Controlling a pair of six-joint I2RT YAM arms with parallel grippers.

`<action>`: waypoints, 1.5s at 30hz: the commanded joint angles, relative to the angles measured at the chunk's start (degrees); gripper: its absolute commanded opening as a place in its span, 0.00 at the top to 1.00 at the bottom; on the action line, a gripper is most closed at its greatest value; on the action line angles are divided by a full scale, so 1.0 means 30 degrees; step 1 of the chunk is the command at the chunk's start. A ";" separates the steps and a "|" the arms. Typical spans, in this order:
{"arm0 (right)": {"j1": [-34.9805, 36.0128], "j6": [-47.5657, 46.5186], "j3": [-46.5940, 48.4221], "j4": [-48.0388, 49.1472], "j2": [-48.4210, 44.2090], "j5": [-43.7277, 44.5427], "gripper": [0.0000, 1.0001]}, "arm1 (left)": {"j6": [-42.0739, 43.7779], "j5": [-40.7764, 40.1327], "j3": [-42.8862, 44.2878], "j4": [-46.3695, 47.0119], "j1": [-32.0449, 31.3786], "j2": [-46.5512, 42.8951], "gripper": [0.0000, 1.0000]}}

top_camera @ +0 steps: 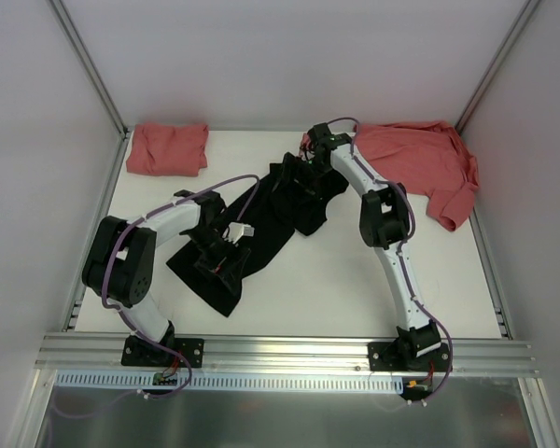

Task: Fold and stack the t-shirts
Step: Rotate the tshirt 90 degrees

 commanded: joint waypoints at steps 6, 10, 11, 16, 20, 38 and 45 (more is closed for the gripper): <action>-0.1688 -0.1955 -0.1722 -0.2491 -0.1106 0.3009 0.01 | -0.0079 0.0845 0.0377 -0.0848 -0.0265 0.0013 0.01; -0.2217 -0.2658 -0.2775 -0.2843 -0.2073 0.4119 0.01 | -0.0137 0.0552 0.0581 -0.0994 -0.0265 -0.0104 0.01; -0.2305 -0.2921 -0.3069 -0.3047 -0.2308 0.4356 0.00 | -0.0166 0.0435 0.0640 -0.1052 -0.0265 -0.0134 0.01; -0.3153 -0.3948 -0.4740 -0.3225 -0.3889 0.5762 0.00 | -0.0459 -0.0151 0.1342 -0.1433 -0.0265 -0.0455 0.01; -0.3828 -0.4271 -0.4363 -0.3575 -0.4126 0.5998 0.01 | -0.0664 -0.0562 0.1899 -0.1813 -0.0265 -0.0602 0.01; -0.5210 -0.4798 -0.4538 -0.4863 -0.9046 0.7376 0.01 | -0.2948 -0.0680 0.4359 0.0877 -0.0265 -0.4615 0.01; -0.3127 -0.4420 -0.5325 -0.5337 -1.0689 0.8112 0.00 | -0.4385 0.0139 0.5766 0.4041 -0.0265 -0.5815 0.01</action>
